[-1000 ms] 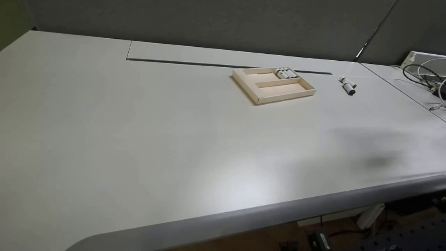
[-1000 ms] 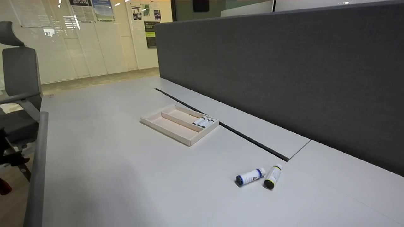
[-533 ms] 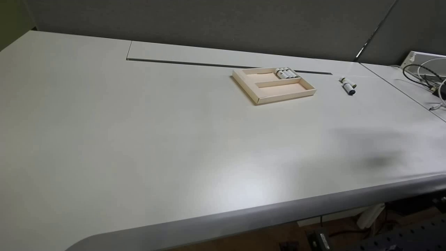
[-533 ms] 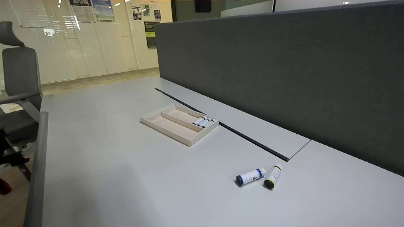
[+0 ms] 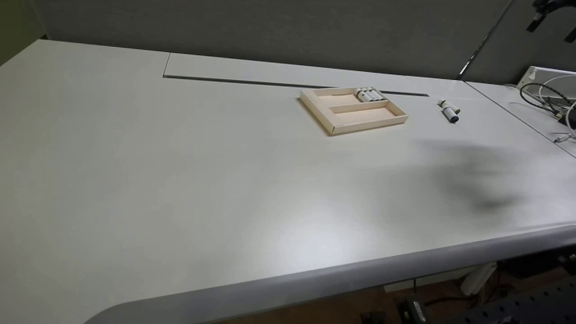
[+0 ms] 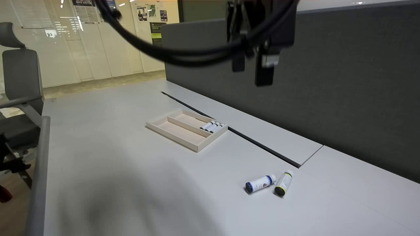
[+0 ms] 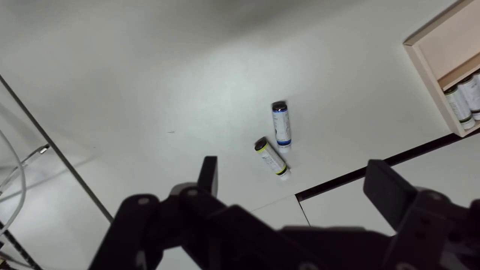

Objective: Pick a bottle from the table and put it on the tray

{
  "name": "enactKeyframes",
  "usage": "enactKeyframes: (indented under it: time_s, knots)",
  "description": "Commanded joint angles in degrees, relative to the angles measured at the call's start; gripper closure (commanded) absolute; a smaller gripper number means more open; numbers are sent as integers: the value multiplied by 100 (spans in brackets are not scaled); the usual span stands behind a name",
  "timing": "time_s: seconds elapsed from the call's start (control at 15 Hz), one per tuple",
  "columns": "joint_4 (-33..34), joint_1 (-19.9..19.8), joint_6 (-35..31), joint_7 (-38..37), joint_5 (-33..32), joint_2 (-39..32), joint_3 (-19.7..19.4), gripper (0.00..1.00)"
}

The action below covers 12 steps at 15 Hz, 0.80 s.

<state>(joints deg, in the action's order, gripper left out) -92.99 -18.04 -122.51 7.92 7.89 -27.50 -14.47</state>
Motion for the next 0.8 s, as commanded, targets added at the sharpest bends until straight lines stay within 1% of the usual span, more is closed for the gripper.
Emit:
enactKeyframes:
  time_s: [0.0,0.07,0.13,0.2,0.33,0.53,0.73]
  knots:
    - [835,-74,-216,-293,-12,-1014,277,0]
    - [973,-134,-234,-180,91,-1213,411,0]
    - [1072,-154,-429,-174,139,-1408,493,0]
    - [1206,-186,-386,-140,181,-1576,581,0]
    - [1422,-203,-532,-107,189,-1897,680,0]
    - [1728,-239,-462,-188,167,-2295,739,0]
    - [1899,-283,-538,-207,103,-2598,698,0]
